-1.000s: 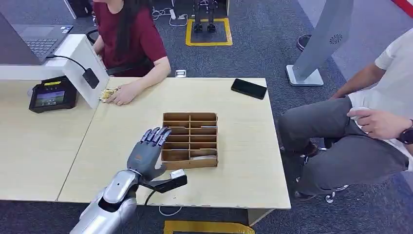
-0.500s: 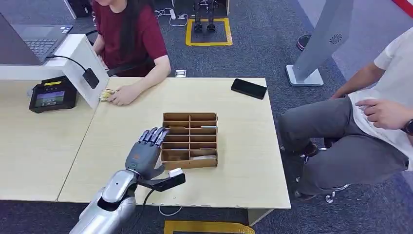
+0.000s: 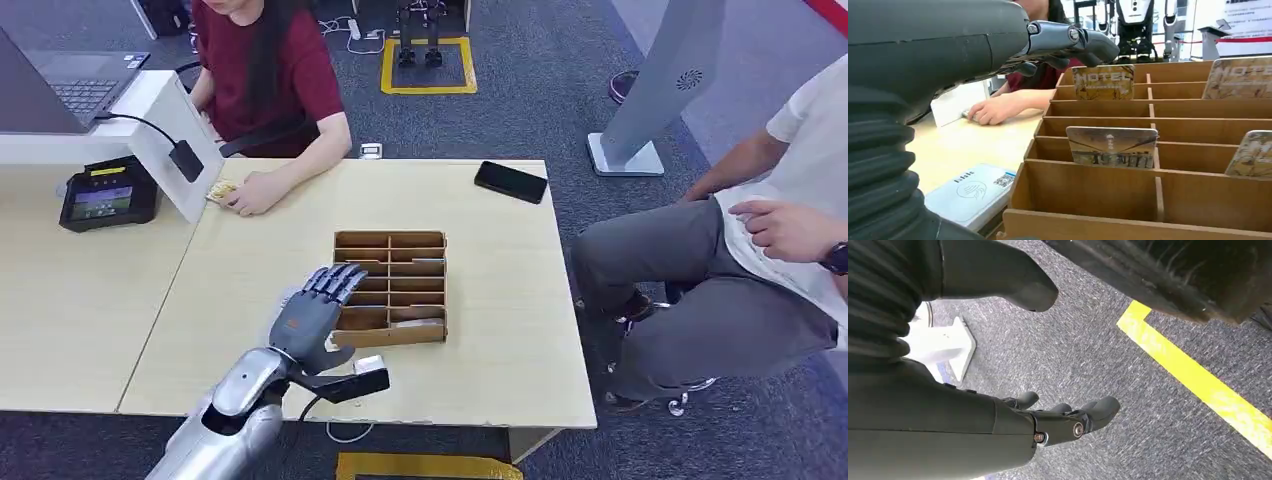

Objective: Pass the card to the sensor for recognition and then transmit it.

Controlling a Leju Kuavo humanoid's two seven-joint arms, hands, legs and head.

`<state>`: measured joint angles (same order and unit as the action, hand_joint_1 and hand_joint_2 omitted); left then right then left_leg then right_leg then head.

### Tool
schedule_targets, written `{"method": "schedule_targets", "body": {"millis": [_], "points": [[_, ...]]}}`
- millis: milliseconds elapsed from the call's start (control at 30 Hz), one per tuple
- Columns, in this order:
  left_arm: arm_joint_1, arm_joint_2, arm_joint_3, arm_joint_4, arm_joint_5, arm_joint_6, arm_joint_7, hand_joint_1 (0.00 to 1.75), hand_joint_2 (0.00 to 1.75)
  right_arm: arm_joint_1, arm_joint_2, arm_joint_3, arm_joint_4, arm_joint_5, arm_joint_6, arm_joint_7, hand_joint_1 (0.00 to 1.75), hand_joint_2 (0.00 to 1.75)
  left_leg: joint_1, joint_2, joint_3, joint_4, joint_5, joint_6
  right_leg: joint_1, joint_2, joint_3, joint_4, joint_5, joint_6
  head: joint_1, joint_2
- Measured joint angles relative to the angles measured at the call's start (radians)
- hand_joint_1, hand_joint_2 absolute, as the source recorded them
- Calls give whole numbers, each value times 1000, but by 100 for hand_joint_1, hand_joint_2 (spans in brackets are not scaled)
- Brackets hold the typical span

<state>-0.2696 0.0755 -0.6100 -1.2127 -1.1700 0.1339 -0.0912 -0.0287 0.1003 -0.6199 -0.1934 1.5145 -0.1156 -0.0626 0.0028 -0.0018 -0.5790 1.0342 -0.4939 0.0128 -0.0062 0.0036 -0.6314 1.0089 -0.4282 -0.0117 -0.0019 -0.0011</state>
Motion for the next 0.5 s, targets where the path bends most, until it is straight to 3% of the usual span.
{"method": "schedule_targets", "body": {"millis": [500], "points": [[0,3,-13,-9,5,0,-1,0,175,0,3,0,0,0,-1,1,0,175,0,0,0,0,0,0,0,0,0,0,0,0,0,0]]}}
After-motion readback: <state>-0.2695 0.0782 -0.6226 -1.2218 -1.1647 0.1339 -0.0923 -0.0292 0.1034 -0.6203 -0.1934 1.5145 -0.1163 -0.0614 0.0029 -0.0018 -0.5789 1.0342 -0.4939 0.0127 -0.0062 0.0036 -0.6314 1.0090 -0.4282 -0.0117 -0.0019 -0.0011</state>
